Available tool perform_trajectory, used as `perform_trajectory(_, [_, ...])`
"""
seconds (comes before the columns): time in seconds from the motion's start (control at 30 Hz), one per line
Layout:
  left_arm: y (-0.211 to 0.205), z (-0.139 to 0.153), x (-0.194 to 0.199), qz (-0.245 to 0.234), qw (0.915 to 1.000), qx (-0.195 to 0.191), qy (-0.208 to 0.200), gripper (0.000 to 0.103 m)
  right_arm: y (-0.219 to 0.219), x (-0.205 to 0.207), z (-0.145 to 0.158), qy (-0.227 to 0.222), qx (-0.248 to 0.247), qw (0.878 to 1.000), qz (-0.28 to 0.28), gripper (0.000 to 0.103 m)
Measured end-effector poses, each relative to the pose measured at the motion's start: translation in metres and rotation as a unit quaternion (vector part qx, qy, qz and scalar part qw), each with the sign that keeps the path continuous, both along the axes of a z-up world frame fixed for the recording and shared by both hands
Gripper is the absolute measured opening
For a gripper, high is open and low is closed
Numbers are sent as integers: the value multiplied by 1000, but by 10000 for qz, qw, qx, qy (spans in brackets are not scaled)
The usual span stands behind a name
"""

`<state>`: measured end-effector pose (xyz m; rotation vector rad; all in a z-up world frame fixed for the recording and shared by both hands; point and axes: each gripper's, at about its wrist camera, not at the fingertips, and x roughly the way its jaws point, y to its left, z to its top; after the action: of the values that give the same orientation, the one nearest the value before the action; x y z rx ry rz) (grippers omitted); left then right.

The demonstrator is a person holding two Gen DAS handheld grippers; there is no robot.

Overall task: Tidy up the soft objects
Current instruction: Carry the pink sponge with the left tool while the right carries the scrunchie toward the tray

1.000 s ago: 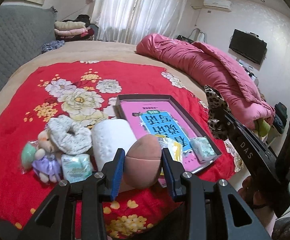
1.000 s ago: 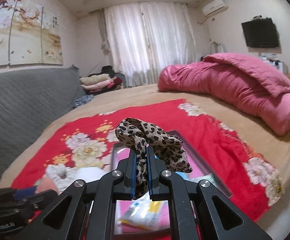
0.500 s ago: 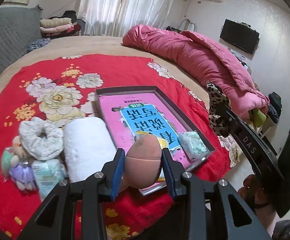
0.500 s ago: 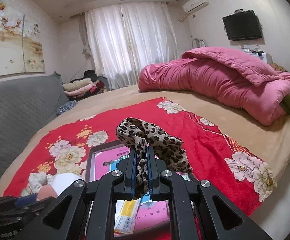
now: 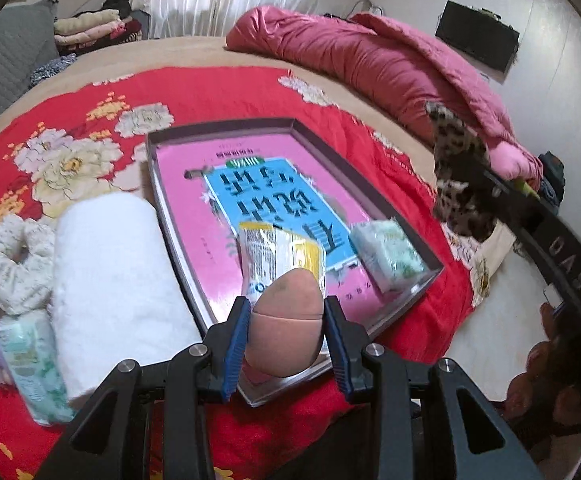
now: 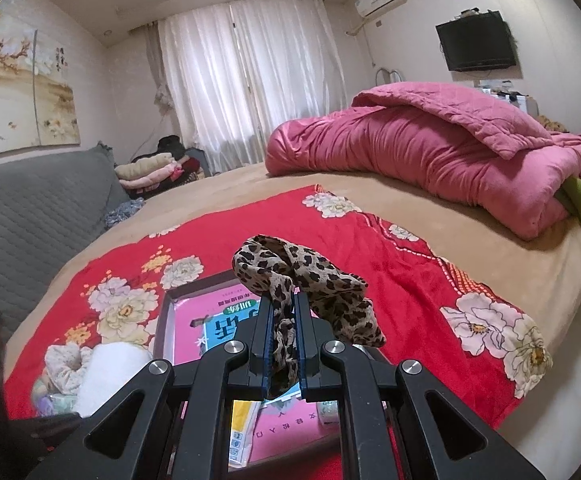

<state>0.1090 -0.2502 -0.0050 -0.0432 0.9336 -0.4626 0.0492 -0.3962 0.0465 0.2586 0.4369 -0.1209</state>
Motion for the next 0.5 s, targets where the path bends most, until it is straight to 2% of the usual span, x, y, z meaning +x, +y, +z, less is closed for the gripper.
perform_trajectory(0.5, [-17, -16, -2, -208, 9993, 311, -28, 37, 1, 13, -14, 278, 16, 9995, 165, 10])
